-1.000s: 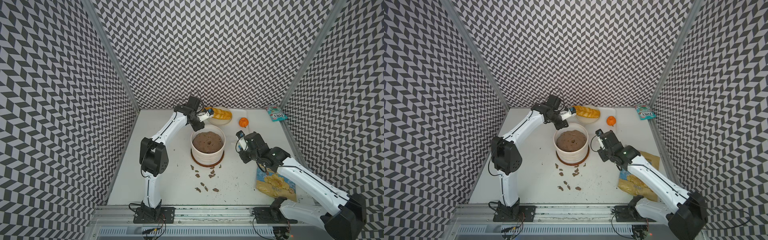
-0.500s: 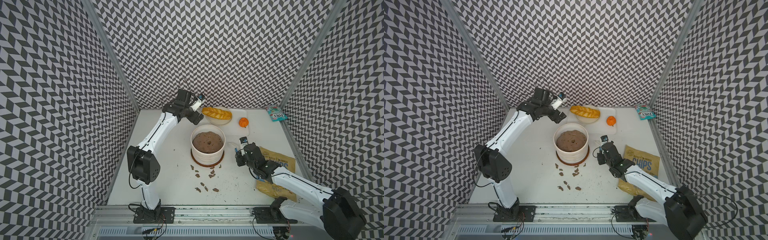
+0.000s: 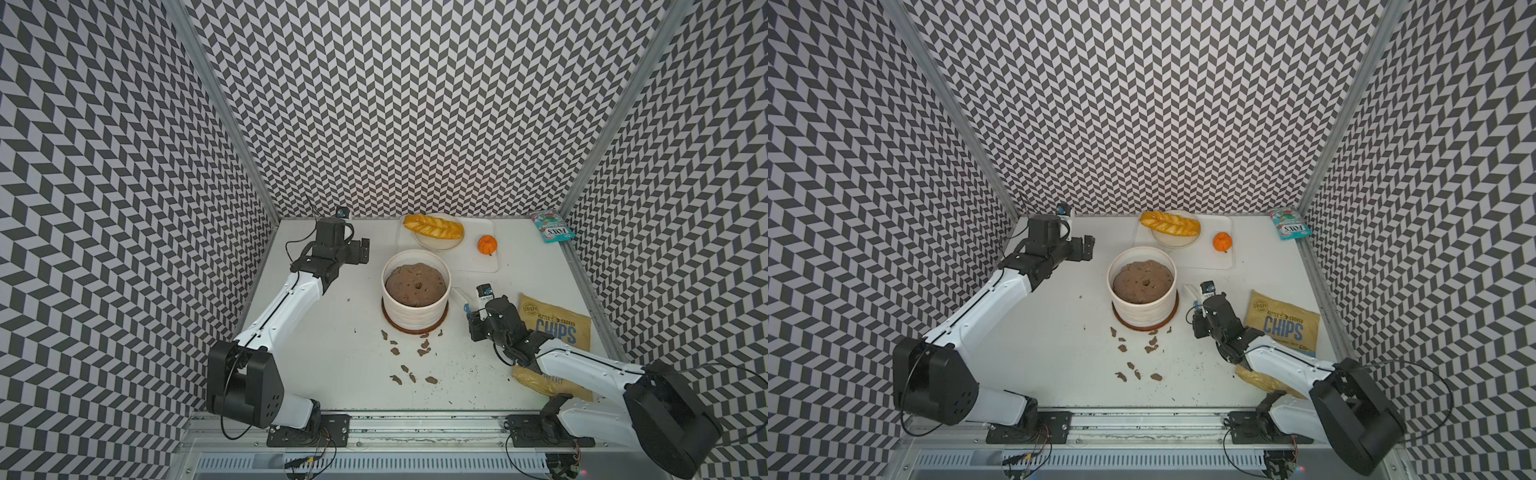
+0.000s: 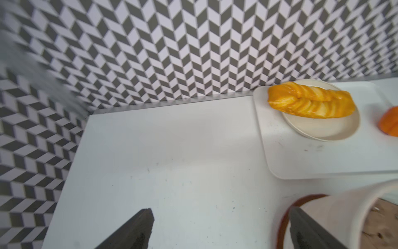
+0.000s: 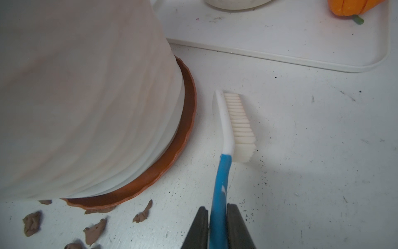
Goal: Scrub the dried mud off the ceramic pot
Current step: Place the brush at the center of the board, then reset both arms
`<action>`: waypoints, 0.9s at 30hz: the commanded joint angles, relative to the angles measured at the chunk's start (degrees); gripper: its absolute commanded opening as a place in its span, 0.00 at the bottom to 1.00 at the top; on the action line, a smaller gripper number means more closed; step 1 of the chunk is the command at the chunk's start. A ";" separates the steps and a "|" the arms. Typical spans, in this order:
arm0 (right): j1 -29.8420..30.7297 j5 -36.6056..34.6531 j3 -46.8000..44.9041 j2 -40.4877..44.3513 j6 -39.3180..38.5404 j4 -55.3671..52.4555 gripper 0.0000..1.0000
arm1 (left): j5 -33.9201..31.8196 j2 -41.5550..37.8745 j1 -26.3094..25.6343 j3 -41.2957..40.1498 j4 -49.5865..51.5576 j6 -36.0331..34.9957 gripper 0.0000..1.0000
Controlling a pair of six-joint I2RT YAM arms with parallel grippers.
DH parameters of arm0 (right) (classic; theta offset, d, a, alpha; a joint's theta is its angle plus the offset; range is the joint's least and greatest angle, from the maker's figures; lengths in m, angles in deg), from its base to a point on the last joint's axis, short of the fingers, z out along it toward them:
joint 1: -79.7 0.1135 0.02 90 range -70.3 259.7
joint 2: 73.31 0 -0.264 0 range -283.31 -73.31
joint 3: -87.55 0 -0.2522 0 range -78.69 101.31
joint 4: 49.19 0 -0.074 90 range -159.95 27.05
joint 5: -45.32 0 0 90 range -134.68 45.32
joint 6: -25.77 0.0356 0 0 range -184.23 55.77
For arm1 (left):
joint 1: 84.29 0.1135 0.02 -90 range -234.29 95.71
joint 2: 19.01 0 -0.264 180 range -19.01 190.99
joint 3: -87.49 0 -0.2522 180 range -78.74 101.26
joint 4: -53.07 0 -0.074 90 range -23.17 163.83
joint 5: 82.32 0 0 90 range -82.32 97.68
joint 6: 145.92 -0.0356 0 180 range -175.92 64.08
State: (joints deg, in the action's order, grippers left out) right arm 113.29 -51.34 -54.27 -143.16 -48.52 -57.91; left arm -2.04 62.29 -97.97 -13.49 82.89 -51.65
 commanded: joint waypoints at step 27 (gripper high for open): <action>-23.66 -5.72 -1.31 4.55 -10.33 28.47 1.00 | -7.12 -2.48 5.99 -41.57 -56.87 -2.78 1.00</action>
State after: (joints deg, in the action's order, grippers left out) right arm 94.64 -58.18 -50.49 -139.44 -55.91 -47.27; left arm -11.89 57.57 -93.66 -55.76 34.89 -53.03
